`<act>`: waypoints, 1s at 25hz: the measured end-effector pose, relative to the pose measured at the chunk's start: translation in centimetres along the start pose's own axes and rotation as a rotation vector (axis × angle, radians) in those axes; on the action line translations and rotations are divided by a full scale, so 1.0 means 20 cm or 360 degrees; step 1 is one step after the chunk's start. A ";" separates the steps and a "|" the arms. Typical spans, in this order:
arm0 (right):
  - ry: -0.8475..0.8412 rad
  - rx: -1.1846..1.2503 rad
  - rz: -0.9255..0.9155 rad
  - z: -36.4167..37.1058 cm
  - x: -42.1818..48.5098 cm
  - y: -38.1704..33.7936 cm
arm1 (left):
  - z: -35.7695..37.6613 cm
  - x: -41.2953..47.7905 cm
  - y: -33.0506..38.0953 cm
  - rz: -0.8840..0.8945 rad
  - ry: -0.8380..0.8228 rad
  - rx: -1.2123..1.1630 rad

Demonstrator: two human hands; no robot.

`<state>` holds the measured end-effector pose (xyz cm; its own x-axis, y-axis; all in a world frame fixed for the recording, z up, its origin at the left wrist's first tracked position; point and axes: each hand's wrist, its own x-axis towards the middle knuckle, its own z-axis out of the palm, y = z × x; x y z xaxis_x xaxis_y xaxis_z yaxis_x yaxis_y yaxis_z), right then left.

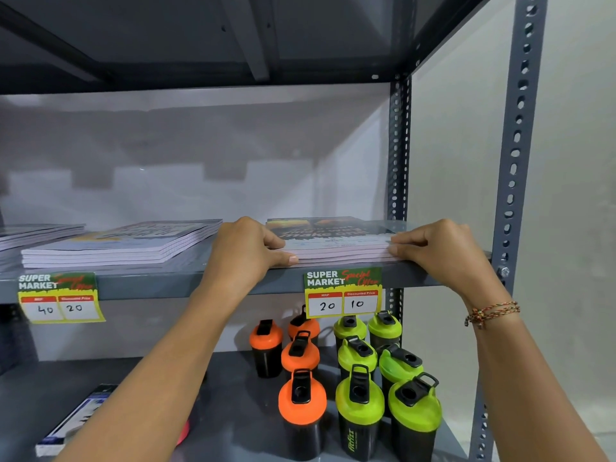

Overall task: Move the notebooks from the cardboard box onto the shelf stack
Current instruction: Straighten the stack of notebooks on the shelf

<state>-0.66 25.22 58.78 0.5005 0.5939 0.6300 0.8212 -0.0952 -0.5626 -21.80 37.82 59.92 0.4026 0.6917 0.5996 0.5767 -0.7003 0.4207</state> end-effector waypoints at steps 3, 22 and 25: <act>0.0026 0.0001 0.0005 0.02 0.00 -0.01 | 0.01 0.01 -0.01 -0.0014 0.0018 -0.0052; -0.0028 -0.0129 -0.0055 0.01 0.00 0.01 | -0.01 -0.02 -0.01 -0.0090 -0.0016 -0.0001; -0.0042 -0.0171 -0.0027 0.02 0.02 0.01 | 0.00 -0.02 -0.01 -0.0065 -0.0004 0.0083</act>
<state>-0.30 25.79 58.72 0.4802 0.6167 0.6237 0.8547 -0.1692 -0.4907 -22.07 37.72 59.63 0.3794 0.7201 0.5810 0.6290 -0.6613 0.4087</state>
